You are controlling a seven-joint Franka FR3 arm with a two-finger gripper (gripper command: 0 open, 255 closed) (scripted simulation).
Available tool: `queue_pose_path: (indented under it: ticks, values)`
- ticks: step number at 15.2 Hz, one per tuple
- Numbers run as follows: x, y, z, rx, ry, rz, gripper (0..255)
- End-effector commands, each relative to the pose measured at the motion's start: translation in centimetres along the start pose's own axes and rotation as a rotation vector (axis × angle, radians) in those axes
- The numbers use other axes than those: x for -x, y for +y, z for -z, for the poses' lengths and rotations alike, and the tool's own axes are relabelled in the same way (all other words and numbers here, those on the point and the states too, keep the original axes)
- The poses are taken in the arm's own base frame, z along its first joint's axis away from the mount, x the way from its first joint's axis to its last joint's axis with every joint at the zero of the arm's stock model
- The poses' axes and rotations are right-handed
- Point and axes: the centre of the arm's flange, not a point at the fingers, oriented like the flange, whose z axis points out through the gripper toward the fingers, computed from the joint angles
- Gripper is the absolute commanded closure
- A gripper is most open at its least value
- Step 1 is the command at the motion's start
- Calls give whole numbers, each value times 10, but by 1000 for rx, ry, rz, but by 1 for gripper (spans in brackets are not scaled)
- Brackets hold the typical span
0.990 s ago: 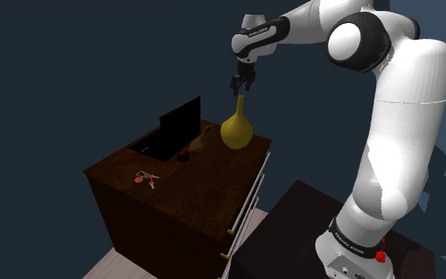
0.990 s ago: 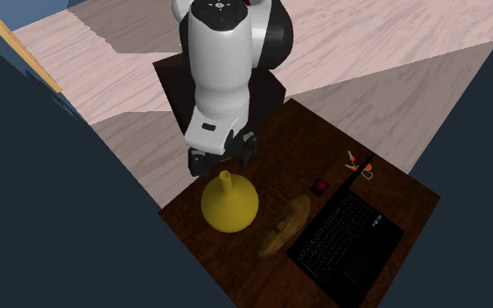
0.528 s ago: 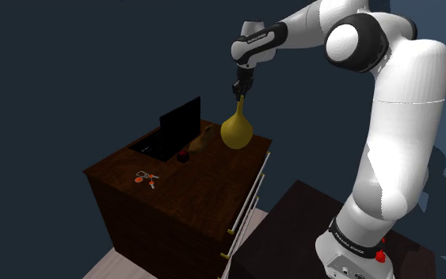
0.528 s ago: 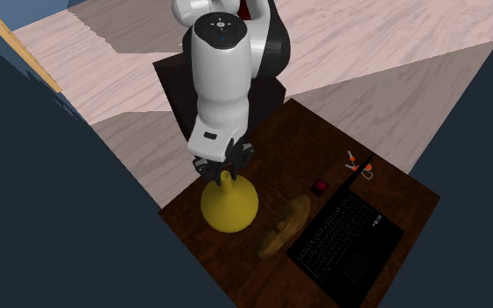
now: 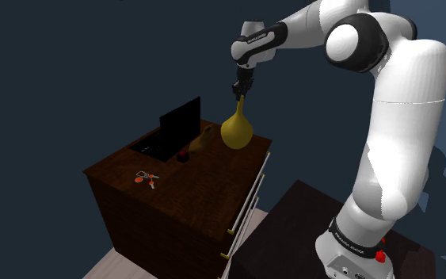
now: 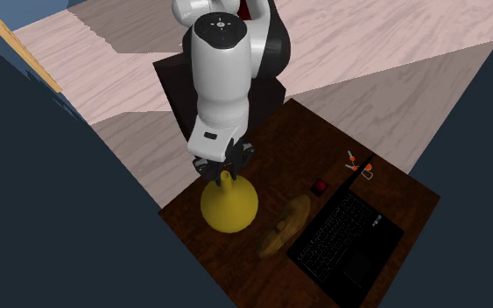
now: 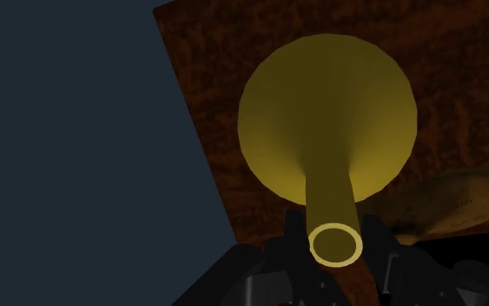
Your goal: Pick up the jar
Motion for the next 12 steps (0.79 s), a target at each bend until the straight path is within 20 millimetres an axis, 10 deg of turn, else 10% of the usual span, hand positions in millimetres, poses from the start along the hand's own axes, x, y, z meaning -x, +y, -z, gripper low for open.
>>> queue_pose_path:
  ticks: [1, 12]
  values:
    - [-1, 1, 4, 0, -2, 0, 255]
    - [-9, 8, 61, 0, -2, 0, 255]
